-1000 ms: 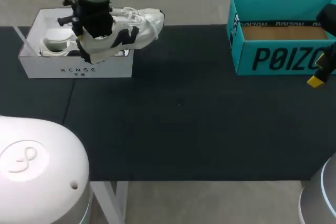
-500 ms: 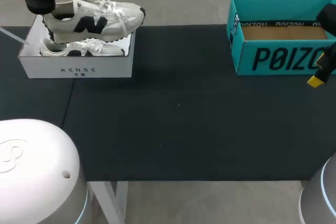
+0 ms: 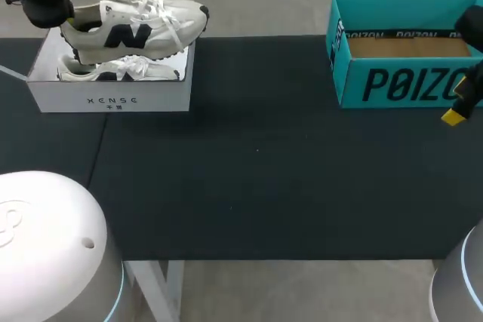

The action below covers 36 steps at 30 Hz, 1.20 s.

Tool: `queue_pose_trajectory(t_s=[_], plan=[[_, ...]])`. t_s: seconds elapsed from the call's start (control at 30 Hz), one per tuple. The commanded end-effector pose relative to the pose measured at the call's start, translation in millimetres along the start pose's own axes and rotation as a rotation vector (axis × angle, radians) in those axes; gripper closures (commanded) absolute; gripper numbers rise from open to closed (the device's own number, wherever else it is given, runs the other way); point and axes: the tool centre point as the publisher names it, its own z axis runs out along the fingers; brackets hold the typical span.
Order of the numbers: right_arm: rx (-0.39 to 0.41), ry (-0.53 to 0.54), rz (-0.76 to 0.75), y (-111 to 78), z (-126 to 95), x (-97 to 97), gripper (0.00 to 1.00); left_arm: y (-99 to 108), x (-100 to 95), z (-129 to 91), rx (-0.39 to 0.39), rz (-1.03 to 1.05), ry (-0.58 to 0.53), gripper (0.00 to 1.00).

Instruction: Take the shoe out of the shoebox, open the shoe tongue, remove and reinsert the insole, then place the shoe into the shoebox

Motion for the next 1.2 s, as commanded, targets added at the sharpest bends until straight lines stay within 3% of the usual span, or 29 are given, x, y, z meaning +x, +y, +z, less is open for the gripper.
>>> queue_pose_trajectory(t_s=[0.03, 0.3, 0.53, 1.0, 1.2], plan=[[0.004, 0.003, 0.000, 1.1, 0.2, -1.8, 0.00, 7.5, 5.7, 1.9, -0.004, 0.048, 0.017, 1.00], [0.004, 0.003, 0.000, 1.1, 0.2, -1.8, 0.00, 61.2, 42.5, 15.6, -0.016, 0.158, 0.090, 1.00], [0.004, 0.003, 0.000, 1.1, 0.2, -1.8, 0.00, 107.1, 66.2, 50.6, 0.009, 0.174, 0.117, 1.00], [0.004, 0.003, 0.000, 1.1, 0.2, -1.8, 0.00, 174.2, 70.4, 111.8, 0.043, 0.183, 0.158, 1.00], [0.004, 0.003, 0.000, 1.1, 0.2, -1.8, 0.00, 193.0, 64.2, 134.3, 0.051, 0.196, 0.177, 1.00]])
